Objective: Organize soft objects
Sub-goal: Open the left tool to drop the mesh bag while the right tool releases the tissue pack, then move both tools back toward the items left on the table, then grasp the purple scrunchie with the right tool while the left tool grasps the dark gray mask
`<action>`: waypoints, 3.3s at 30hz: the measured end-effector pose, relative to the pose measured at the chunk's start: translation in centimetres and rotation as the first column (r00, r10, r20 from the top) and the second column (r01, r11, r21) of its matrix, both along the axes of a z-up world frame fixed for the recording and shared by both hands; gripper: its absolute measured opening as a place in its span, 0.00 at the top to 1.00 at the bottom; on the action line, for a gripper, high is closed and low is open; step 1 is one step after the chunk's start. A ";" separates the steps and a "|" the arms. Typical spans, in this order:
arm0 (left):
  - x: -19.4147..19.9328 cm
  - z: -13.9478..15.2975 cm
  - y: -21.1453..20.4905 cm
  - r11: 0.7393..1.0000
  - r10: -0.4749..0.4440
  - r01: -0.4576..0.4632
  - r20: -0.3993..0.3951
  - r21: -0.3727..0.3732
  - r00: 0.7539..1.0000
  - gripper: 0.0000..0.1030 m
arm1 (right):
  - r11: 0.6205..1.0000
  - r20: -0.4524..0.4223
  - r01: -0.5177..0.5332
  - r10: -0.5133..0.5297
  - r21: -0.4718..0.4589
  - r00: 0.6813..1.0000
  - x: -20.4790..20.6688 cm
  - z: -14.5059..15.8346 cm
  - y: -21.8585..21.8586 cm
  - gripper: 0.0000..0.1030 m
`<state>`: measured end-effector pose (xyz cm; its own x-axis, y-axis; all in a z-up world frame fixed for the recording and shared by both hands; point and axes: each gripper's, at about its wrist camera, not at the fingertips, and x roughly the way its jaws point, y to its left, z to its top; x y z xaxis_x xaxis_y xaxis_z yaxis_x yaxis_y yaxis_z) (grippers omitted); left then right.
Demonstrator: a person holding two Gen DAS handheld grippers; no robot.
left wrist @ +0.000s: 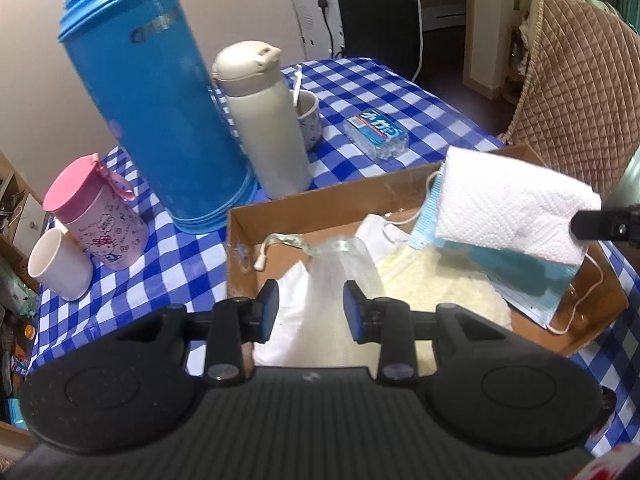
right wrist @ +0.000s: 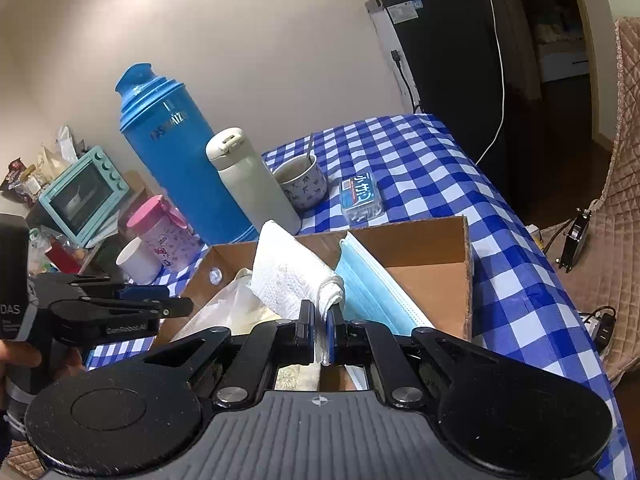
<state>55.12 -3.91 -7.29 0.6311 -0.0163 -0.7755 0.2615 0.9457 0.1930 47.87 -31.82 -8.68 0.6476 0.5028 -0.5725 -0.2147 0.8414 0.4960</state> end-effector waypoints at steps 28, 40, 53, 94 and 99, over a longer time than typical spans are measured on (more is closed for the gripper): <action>-2.9 2.1 0.1 0.998 0.033 -0.031 0.023 -0.054 0.999 0.42 | 0.996 -0.017 -0.015 0.013 -0.082 1.000 0.1 -0.1 2.4 0.32; -8.0 4.0 -0.3 0.998 0.051 -0.048 0.063 -0.050 0.997 0.31 | 0.989 0.031 -0.036 0.041 -0.141 0.999 -4.3 2.2 1.8 0.32; -18.8 3.8 1.9 0.984 0.162 -0.160 0.021 -0.081 0.987 0.28 | 0.972 0.018 -0.086 0.092 -0.219 0.996 -14.3 2.1 -1.1 0.32; -23.8 -2.2 -3.4 0.956 0.227 -0.244 -0.118 -0.164 0.967 0.33 | 0.941 -0.057 -0.189 0.181 -0.281 0.982 -17.2 -2.3 0.2 0.32; -22.4 -2.9 -3.0 0.955 0.225 -0.245 -0.128 -0.169 0.966 0.33 | 0.920 -0.056 -0.212 0.205 -0.330 0.977 -15.3 -3.7 2.1 0.32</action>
